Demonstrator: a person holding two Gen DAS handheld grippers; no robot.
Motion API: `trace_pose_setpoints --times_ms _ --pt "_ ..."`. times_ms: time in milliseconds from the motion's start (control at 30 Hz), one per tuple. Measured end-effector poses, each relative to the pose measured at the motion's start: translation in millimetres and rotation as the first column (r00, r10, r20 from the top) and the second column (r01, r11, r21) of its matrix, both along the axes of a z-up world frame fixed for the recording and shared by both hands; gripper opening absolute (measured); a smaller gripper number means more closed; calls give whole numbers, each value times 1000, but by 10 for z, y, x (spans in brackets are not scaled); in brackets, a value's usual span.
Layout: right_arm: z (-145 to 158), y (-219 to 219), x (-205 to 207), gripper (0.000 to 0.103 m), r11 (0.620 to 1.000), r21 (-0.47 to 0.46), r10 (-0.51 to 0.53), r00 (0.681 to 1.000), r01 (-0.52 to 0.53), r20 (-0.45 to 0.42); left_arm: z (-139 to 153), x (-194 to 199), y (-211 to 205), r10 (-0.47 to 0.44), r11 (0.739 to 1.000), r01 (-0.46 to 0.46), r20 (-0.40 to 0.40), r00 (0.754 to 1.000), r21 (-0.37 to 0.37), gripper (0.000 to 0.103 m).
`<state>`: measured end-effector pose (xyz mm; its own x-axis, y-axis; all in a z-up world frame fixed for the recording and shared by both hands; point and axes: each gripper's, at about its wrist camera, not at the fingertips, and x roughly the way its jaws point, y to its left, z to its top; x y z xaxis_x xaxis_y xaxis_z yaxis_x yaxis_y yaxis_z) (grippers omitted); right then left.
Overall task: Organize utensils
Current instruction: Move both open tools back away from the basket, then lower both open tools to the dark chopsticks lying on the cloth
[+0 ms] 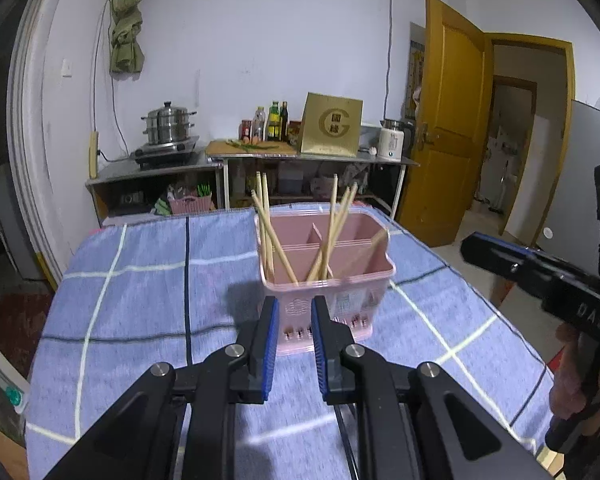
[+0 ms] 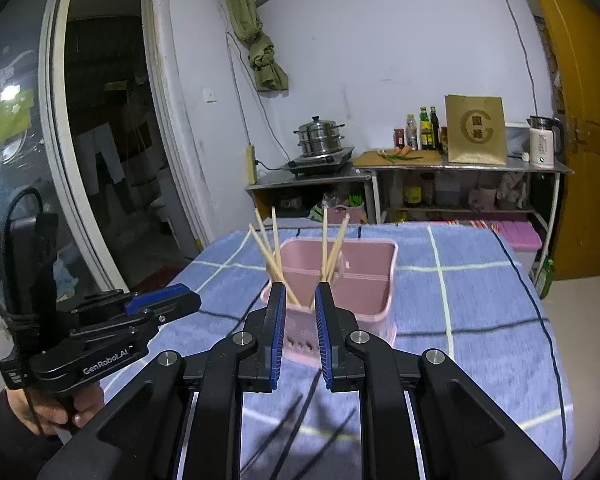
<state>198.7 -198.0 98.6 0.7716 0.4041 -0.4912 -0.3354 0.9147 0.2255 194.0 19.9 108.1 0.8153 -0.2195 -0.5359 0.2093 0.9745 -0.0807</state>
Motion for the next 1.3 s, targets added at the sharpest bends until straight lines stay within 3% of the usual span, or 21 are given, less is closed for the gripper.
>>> trace_pose_setpoints --times_ms 533,1000,1300 --pt "-603 -147 -222 16 1000 -2 -20 985 20 -171 -728 -180 -131 -28 1000 26 -168 985 -18 16" --pt "-1184 -39 -62 16 996 -82 -73 933 47 -353 -1174 126 -383 -69 997 77 -307 949 15 16" --pt "-1412 55 95 15 994 -102 -79 909 40 -409 -1371 341 -435 -69 997 77 -358 931 8 16"
